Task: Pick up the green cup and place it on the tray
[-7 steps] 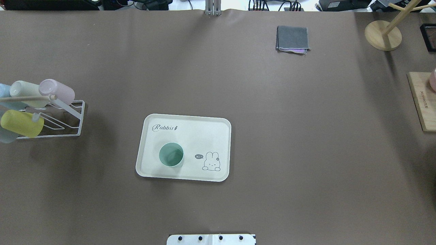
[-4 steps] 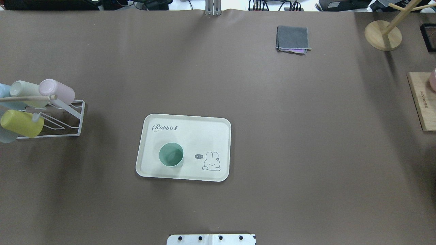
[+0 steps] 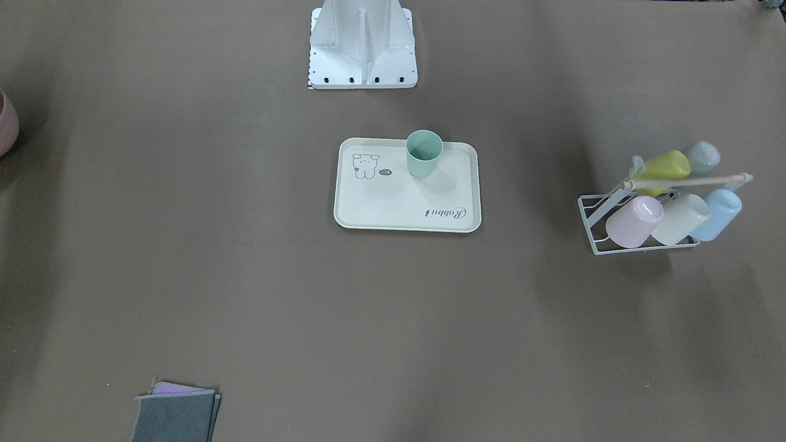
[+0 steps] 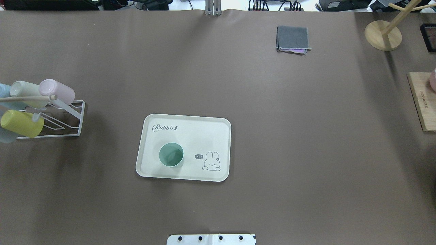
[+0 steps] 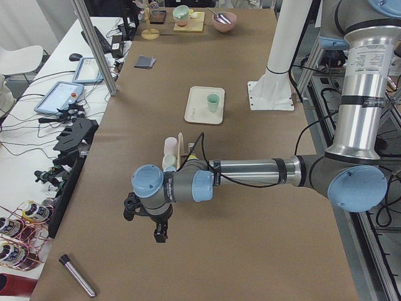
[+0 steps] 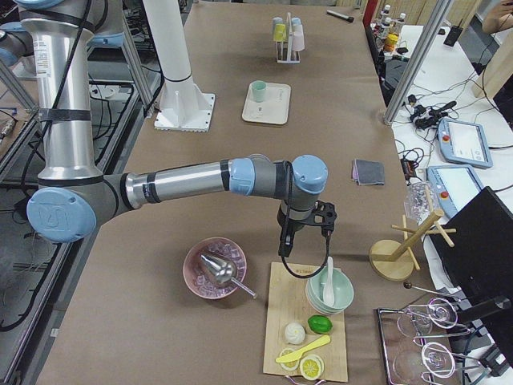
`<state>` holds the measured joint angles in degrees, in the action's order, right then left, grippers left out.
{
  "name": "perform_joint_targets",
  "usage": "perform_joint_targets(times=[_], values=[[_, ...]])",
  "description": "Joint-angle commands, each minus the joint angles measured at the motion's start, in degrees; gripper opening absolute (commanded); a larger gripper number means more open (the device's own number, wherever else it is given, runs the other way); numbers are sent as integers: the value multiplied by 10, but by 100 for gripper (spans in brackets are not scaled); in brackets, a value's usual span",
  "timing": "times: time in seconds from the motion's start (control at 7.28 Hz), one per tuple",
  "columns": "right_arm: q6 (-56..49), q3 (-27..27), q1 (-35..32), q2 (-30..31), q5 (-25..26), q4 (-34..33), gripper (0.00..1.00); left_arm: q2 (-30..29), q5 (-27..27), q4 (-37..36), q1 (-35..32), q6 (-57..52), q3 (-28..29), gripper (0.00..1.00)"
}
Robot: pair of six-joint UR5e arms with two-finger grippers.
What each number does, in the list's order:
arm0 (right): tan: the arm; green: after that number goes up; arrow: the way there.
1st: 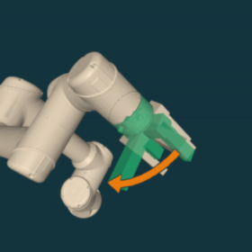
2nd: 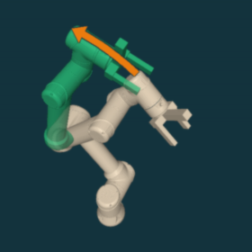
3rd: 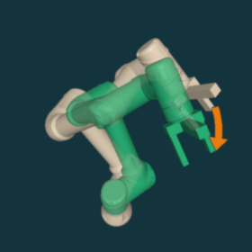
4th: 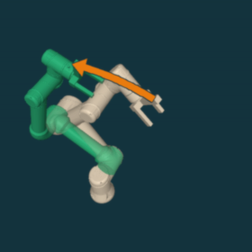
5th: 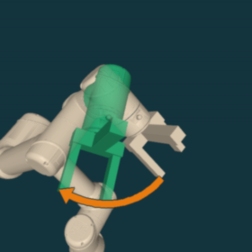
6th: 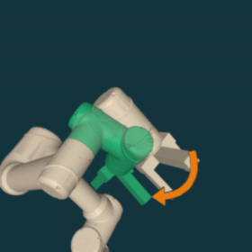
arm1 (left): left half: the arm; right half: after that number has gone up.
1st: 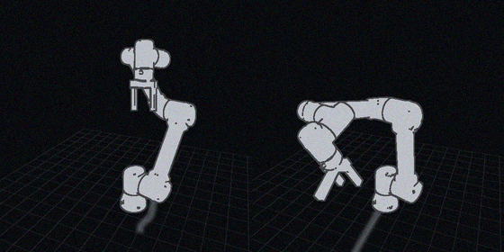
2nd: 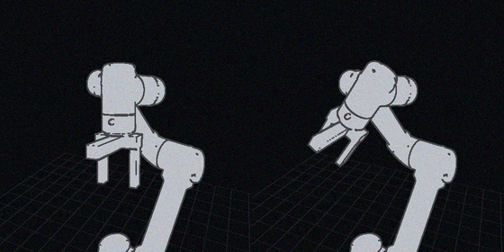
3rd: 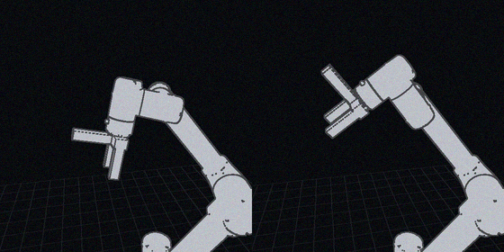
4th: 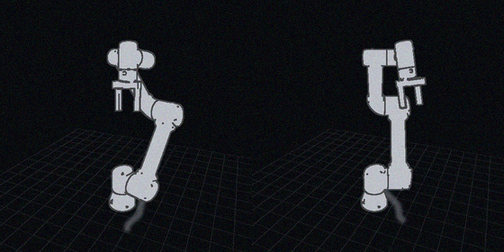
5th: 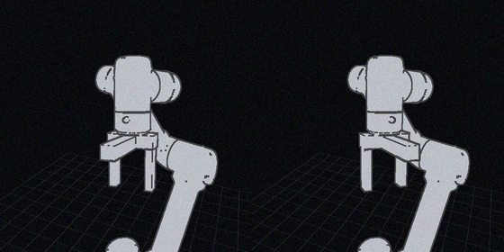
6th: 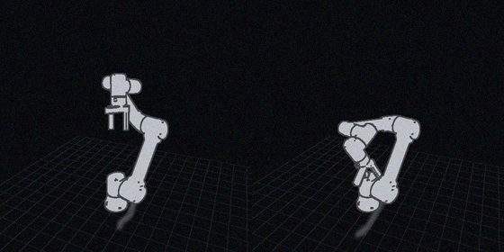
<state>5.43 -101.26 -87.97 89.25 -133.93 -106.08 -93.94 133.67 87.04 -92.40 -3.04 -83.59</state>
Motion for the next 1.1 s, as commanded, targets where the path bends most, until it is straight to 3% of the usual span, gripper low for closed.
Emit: perform_joint_targets(times=[0.0,0.96], values=[[-3,-1,-8,2,1,0,100,-5,28,-37,0,35,1,98],[-6,-5,-10,5,1,-1,100,-12,32,-38,0,39,-17,98]])
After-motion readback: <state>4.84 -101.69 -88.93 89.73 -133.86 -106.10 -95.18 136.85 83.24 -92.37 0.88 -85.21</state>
